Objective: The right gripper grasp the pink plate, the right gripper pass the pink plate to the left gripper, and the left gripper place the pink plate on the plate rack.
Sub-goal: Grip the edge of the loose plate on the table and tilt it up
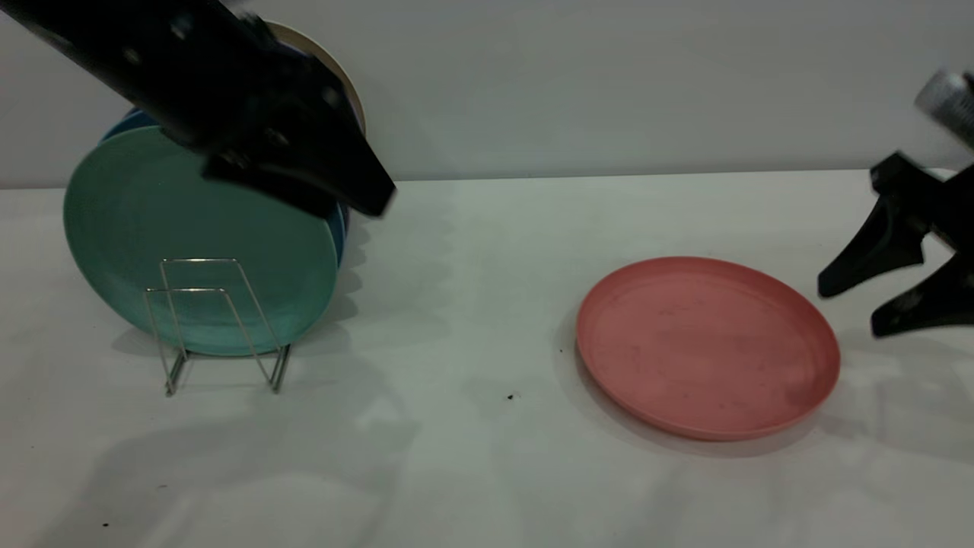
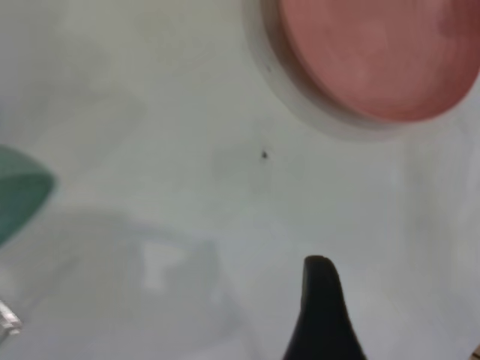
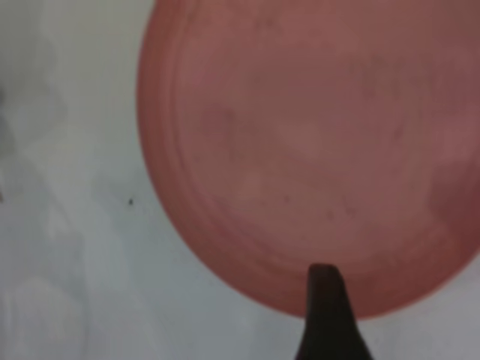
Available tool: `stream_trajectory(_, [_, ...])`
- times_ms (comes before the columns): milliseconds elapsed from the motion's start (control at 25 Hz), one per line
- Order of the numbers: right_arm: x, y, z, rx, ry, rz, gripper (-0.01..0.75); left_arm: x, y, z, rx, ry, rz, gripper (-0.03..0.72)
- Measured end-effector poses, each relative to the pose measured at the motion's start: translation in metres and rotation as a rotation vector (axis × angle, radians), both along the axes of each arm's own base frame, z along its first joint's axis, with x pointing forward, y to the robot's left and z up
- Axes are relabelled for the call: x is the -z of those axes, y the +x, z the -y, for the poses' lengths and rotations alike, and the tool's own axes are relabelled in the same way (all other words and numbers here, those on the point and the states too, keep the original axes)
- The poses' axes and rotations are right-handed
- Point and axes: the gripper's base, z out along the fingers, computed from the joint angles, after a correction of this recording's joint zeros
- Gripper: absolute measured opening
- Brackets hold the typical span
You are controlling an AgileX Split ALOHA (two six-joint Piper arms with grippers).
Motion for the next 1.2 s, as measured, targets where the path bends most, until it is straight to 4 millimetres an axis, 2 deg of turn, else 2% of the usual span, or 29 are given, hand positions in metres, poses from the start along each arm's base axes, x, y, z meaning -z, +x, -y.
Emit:
stream_trajectory(320, [0.042, 0.001, -0.002, 0.022, 0.049, -0.044, 0.521, 0.006, -0.001, 0.007, 0.01, -0.009, -0.02, 0.555])
stream_trajectory(680, [0.068, 0.0, -0.003, 0.038, 0.065, -0.068, 0.521, 0.006, -0.001, 0.007, 0.009, -0.008, -0.018, 0.555])
stream_trajectory(920, [0.078, 0.008, -0.003, 0.063, 0.095, -0.056, 0.51, 0.006, -0.001, 0.007, 0.009, -0.008, -0.018, 0.555])
stream_trajectory(1120, [0.088, 0.013, -0.004, 0.061, 0.127, -0.065, 0.443, 0.006, -0.001, 0.007, 0.009, -0.008, -0.018, 0.555])
stream_trajectory(1200, [0.09, 0.014, -0.004, 0.055, 0.123, -0.06, 0.366, 0.006, -0.001, 0.007, 0.009, -0.008, -0.018, 0.555])
